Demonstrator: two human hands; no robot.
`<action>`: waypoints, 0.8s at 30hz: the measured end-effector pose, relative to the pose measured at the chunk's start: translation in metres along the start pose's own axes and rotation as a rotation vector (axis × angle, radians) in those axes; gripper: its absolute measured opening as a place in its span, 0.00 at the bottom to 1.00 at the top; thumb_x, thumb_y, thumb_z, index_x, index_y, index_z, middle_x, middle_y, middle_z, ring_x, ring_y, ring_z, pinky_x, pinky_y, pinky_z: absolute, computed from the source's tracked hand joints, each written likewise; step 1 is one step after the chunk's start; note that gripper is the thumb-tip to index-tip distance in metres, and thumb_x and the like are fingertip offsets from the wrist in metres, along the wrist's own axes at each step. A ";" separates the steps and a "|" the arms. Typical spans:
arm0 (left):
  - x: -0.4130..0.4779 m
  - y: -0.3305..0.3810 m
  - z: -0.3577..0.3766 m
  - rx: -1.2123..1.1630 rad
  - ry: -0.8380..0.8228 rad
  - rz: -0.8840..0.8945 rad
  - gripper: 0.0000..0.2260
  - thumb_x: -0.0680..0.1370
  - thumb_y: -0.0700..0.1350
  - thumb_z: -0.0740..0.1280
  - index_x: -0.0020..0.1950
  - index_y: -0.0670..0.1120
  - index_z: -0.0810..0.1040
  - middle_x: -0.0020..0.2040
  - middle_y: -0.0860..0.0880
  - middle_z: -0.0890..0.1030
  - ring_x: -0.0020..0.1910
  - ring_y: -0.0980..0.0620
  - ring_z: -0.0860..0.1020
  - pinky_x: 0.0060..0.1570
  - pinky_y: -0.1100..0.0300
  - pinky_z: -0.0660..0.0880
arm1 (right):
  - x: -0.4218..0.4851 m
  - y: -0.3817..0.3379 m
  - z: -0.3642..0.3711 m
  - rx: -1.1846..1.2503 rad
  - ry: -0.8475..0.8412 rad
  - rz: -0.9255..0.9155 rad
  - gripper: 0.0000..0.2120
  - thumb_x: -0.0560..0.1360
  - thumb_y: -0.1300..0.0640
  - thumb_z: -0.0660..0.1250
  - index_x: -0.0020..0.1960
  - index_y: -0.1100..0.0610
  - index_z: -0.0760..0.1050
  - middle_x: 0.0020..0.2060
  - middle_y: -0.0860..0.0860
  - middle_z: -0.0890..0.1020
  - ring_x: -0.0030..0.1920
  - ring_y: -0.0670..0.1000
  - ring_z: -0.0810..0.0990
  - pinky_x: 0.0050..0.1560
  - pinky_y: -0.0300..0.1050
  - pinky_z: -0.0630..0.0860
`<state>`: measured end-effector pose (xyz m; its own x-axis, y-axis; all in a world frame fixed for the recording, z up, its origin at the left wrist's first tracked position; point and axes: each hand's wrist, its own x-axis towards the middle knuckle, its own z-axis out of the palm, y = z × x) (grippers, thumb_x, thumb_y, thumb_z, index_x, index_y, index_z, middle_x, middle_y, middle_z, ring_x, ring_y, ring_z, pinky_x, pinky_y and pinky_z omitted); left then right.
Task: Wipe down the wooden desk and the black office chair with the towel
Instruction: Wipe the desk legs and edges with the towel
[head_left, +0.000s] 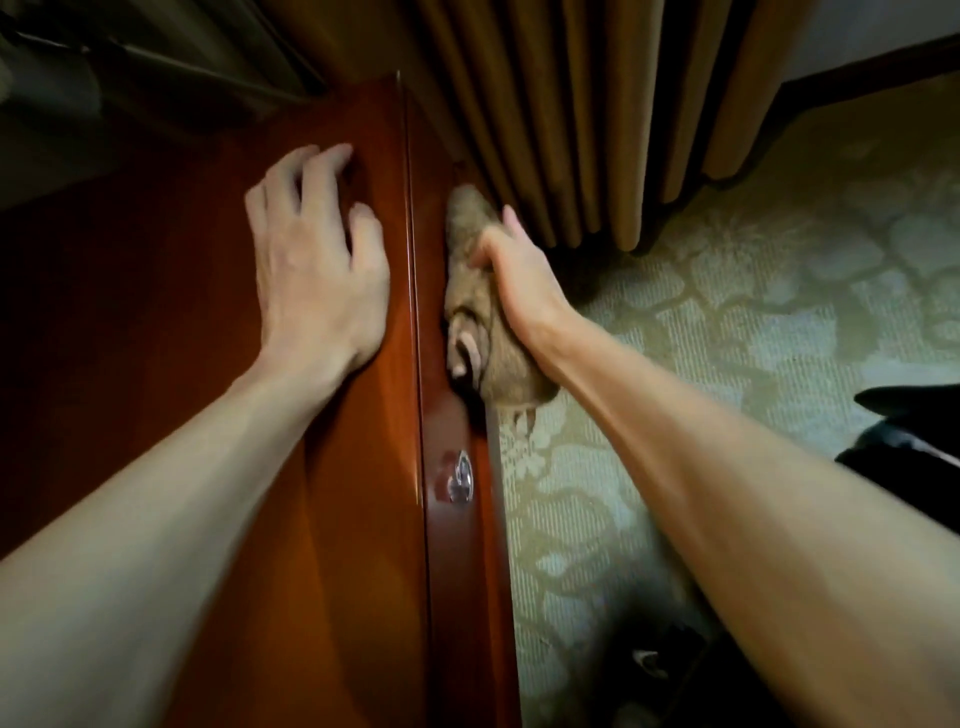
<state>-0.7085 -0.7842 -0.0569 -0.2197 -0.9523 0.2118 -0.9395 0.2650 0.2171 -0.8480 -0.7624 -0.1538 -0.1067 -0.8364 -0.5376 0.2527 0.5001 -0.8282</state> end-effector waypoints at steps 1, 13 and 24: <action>0.002 -0.001 0.000 -0.006 -0.004 -0.008 0.21 0.84 0.48 0.56 0.77 0.47 0.69 0.75 0.45 0.68 0.74 0.47 0.64 0.69 0.65 0.58 | 0.017 -0.013 0.000 -0.037 0.016 -0.013 0.46 0.65 0.39 0.58 0.82 0.43 0.53 0.80 0.48 0.62 0.80 0.56 0.58 0.79 0.57 0.55; 0.002 0.002 -0.004 -0.044 -0.045 -0.017 0.20 0.85 0.46 0.57 0.77 0.47 0.68 0.78 0.45 0.66 0.77 0.47 0.63 0.76 0.54 0.60 | 0.046 -0.043 0.000 0.011 0.008 -0.096 0.43 0.61 0.47 0.63 0.77 0.44 0.67 0.71 0.50 0.76 0.71 0.53 0.72 0.74 0.54 0.66; 0.001 0.001 -0.003 -0.034 -0.039 -0.010 0.22 0.84 0.48 0.55 0.78 0.47 0.67 0.79 0.46 0.65 0.78 0.48 0.62 0.76 0.56 0.60 | -0.141 0.044 -0.021 0.066 -0.227 -0.057 0.34 0.65 0.53 0.66 0.70 0.40 0.74 0.54 0.43 0.84 0.56 0.46 0.83 0.62 0.54 0.79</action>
<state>-0.7090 -0.7848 -0.0532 -0.2213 -0.9598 0.1726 -0.9322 0.2602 0.2516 -0.8423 -0.6177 -0.1176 0.0941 -0.8956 -0.4348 0.3152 0.4411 -0.8403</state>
